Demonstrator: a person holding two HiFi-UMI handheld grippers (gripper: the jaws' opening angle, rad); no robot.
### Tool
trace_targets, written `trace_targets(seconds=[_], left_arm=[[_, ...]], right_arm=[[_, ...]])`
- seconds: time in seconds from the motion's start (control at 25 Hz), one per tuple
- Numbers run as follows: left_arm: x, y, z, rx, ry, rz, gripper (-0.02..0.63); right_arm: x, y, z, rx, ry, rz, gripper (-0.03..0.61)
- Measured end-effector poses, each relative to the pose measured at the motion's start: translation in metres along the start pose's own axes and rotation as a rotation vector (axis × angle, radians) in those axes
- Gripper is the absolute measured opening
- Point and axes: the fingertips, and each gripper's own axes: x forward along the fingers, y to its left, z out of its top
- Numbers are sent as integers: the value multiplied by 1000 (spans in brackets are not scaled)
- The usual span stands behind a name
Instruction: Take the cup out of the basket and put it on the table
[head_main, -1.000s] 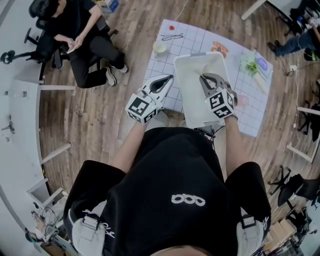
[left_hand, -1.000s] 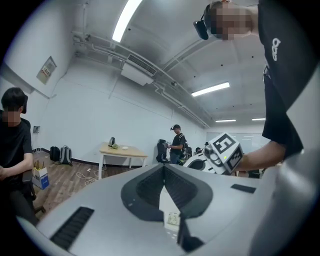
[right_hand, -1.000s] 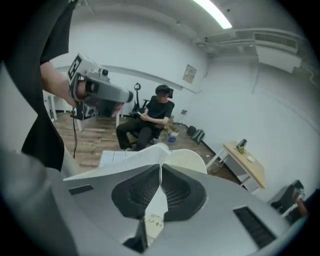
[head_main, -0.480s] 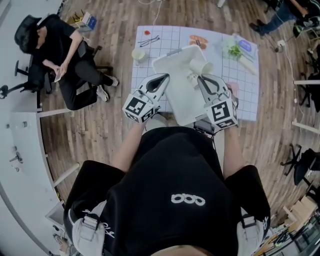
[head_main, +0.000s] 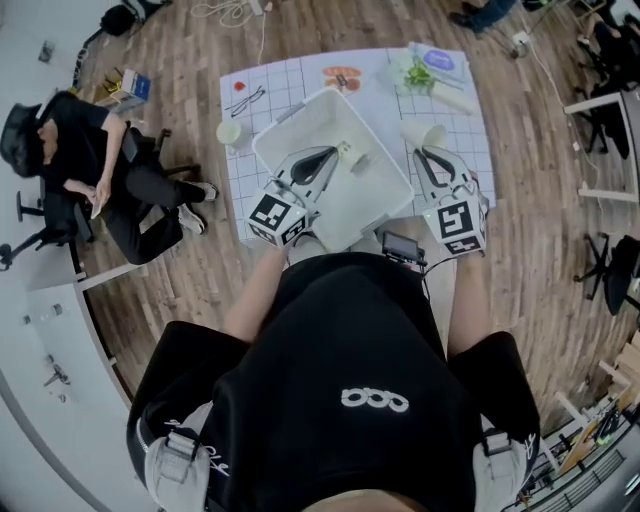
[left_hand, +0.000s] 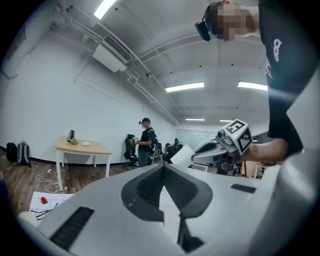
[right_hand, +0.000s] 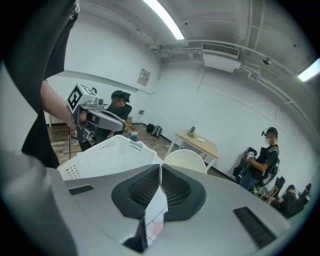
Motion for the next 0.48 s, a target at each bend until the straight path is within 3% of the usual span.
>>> trace_targets(seconds=[0.2, 0.48], left_arm=[[39, -24, -1, 3, 12, -81, 6], [68, -49, -7, 1, 25, -118, 6]], right_arm=[[-34, -33, -48, 74, 75, -84, 34], [-28, -50, -121, 56, 229, -58, 34]])
